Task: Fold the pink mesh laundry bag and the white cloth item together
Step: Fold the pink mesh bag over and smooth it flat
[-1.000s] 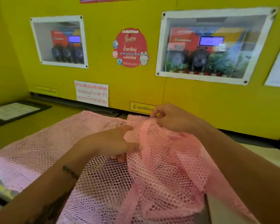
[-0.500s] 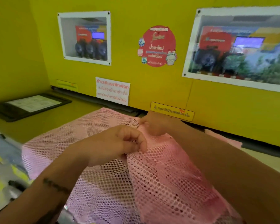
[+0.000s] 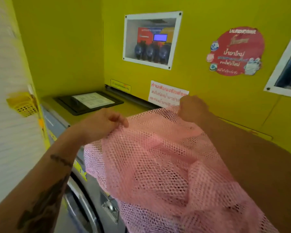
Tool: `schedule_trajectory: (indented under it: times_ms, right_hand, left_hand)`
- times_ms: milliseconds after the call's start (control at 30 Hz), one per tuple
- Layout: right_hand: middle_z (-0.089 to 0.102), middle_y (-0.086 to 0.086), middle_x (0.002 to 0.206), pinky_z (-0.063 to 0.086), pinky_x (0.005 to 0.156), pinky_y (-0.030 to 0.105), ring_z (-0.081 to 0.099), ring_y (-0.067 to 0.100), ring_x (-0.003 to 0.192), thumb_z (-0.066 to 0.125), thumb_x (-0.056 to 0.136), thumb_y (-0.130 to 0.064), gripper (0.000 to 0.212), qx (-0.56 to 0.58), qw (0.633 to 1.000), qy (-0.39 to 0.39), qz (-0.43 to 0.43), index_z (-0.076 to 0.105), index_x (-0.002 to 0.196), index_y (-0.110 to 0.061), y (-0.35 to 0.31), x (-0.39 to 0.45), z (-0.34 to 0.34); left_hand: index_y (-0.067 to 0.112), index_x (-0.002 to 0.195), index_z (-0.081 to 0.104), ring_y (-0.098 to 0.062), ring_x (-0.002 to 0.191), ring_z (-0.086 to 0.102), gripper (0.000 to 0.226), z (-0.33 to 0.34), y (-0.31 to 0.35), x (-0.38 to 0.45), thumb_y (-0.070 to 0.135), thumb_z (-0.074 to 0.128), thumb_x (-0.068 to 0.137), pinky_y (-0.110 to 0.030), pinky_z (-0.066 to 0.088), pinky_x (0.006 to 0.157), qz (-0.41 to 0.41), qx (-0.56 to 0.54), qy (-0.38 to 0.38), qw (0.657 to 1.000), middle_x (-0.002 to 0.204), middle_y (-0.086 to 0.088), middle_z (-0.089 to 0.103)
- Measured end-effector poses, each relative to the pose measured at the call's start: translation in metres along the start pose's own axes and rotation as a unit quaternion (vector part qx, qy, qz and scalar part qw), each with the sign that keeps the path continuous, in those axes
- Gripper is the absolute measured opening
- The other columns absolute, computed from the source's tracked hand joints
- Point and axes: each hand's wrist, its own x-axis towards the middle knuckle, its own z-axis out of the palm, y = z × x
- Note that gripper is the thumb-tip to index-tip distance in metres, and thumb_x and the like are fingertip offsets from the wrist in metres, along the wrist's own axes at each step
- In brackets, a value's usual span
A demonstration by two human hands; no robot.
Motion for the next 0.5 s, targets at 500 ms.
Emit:
schedule_trajectory:
  times_ms: [500]
  right_hand:
    - [0.05, 0.002, 0.143, 0.043, 0.089, 0.03, 0.051, 0.022, 0.121, 0.055, 0.092, -0.02, 0.044, 0.045, 0.965, -0.238, -0.097, 0.055, 0.136, -0.023, -0.075, 0.019, 0.038]
  left_hand:
    - [0.03, 0.13, 0.054, -0.022, 0.12, 0.049, 0.038, 0.076, -0.015, 0.02, 0.041, 0.044, 0.095, -0.05, 0.041, 0.104, 0.057, 0.225, 0.065, 0.971, 0.136, -0.002, 0.051]
